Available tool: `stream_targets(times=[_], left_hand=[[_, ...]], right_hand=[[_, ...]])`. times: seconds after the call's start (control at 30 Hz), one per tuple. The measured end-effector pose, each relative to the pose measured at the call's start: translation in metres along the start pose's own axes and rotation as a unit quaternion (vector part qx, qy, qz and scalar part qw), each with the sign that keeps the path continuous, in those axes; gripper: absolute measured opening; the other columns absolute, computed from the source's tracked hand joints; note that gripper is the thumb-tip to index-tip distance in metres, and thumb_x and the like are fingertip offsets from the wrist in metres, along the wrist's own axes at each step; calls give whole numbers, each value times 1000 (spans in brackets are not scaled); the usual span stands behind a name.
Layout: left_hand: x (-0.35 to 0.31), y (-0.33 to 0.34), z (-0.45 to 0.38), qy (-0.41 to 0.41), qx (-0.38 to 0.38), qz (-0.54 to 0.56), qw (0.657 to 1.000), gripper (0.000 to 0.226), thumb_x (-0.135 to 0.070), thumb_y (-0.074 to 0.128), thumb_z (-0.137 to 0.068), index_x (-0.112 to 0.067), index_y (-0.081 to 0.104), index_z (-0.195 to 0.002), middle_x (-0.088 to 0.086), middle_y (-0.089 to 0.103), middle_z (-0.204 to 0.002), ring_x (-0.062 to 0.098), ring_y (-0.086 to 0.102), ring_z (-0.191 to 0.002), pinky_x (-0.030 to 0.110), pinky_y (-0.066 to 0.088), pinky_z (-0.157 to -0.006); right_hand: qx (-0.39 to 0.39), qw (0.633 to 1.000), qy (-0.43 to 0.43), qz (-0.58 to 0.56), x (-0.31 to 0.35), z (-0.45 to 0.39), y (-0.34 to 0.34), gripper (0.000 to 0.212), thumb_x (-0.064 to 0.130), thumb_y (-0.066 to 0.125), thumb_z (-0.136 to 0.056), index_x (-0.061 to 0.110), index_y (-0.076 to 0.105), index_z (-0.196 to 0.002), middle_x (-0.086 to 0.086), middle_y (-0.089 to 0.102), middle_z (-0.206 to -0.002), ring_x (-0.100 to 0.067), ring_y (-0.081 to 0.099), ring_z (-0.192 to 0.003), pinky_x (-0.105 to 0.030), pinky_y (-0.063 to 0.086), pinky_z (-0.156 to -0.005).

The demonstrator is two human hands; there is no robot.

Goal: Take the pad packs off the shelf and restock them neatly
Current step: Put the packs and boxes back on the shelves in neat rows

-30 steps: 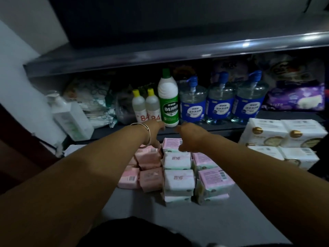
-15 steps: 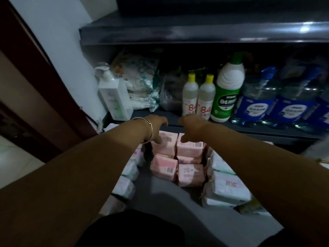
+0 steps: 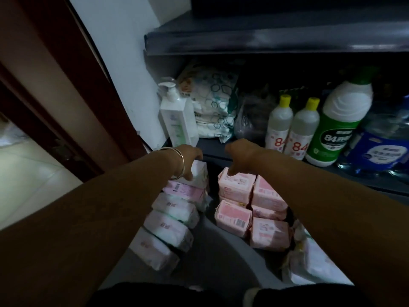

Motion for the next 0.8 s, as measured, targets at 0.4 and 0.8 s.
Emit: stream_targets(times=[0.4,0.8], left_hand=[[83,43,-60,1,9,54,999,64,-10,73,-78,-10,43,-134,12,45,-135,25,47,-123,25,36,-100],[115,101,-69,27,18,84,996,50,-3,72,-75,-5,54,-122,14,55,-121,25,55,-111,25,41,-85]], right_hand=[[55,998,-40,5,53,-110,48,74,47,75,-73,11,45,-130,-12,48,-126,-30,48,-114,-35,43,-90],[-23,998,62,-8,55,-143,110,70,43,68,-81,6,37,-131,-15,34,-131,-33,39,-121,-41,41,-94]])
Point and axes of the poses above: each hand's wrist, its own z-axis away from the middle knuckle, its own y-axis out of the palm, x = y × z, the point moved 7 cm from there along -z, towards the middle knuckle
